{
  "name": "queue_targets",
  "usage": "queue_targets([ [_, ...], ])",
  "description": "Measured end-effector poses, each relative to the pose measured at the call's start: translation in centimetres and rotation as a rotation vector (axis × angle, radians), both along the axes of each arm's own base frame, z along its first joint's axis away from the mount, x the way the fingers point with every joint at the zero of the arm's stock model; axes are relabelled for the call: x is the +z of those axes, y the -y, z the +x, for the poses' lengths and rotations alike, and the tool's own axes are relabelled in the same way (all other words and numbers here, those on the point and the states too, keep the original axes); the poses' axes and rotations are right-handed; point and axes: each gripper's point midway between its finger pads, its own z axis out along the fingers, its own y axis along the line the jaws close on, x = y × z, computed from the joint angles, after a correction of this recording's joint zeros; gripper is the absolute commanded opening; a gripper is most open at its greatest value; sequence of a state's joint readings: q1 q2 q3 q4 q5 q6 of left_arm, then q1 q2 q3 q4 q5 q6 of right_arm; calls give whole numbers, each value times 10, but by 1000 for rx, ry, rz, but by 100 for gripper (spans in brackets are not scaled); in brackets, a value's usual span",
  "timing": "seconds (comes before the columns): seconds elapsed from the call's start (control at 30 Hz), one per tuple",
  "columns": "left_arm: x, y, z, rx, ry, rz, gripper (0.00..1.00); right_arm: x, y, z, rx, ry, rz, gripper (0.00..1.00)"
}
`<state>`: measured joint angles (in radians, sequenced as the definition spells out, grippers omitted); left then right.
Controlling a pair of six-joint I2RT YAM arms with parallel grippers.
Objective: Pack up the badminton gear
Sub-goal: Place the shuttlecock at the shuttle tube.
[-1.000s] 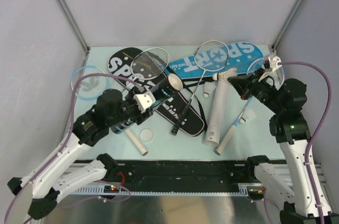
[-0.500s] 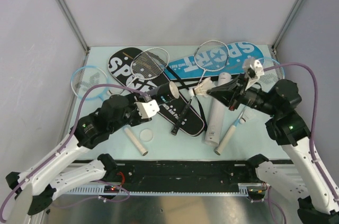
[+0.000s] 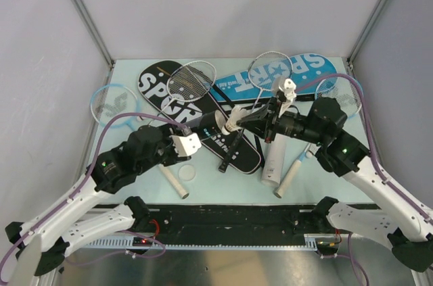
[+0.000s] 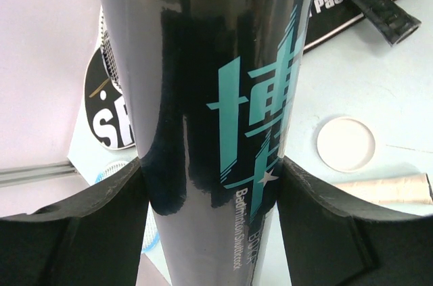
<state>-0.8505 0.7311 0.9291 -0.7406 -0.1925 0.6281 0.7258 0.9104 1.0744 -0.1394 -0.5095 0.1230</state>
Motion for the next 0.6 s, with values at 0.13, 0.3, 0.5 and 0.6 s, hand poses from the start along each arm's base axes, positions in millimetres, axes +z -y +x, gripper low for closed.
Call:
queue_targets([
  [0.13, -7, -4, -3, -1, -23, 27, 23, -1, -15, 5, -1, 27, -2, 0],
  [0.3, -10, -6, -5, -1, -36, 42, 23, -2, -25, 9, -14, 47, 0, 0],
  [0.5, -7, -3, -5, -7, -24, 25, 24, -1, -17, 14, -70, 98, -26, 0],
  [0.6, 1, 1, -4, -16, 3, -8, 24, -3, -6, 15, -104, 120, -57, 0],
])
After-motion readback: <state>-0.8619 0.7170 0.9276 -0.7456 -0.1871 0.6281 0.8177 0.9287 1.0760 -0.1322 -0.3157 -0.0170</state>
